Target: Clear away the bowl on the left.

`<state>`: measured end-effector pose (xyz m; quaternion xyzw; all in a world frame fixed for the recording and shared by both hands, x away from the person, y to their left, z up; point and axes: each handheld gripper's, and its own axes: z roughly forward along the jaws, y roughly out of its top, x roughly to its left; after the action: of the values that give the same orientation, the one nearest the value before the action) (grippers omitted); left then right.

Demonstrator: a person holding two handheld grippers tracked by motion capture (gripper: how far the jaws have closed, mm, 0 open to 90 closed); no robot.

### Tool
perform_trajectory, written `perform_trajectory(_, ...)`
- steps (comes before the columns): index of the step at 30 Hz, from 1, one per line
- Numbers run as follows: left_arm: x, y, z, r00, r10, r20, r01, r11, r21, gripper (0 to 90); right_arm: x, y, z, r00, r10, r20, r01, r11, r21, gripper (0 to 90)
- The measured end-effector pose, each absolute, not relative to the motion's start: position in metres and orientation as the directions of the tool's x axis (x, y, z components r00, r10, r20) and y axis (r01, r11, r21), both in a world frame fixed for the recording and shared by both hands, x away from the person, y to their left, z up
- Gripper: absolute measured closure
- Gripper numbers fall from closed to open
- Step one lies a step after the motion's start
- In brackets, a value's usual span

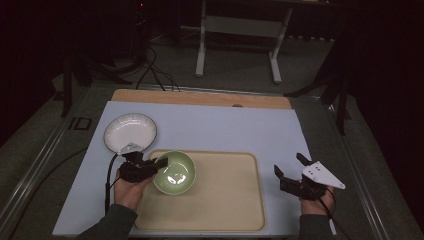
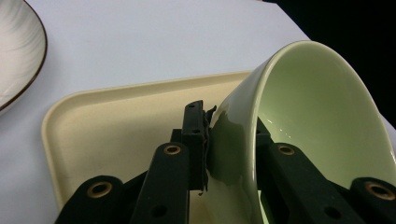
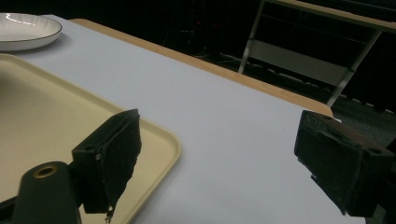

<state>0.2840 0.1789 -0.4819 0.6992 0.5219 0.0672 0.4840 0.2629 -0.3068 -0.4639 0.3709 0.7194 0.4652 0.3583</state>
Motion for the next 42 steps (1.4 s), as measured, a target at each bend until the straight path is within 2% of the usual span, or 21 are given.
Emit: perform_trajectory(42, 0.292, 0.114, -0.512, 0.526, 0.762, -0.378, 0.693, -0.126, 0.710, 77.4, 0.262, -0.307, -0.464, -0.468, 0.866, -0.173, 0.201, 0.295, 0.934, 14.4)
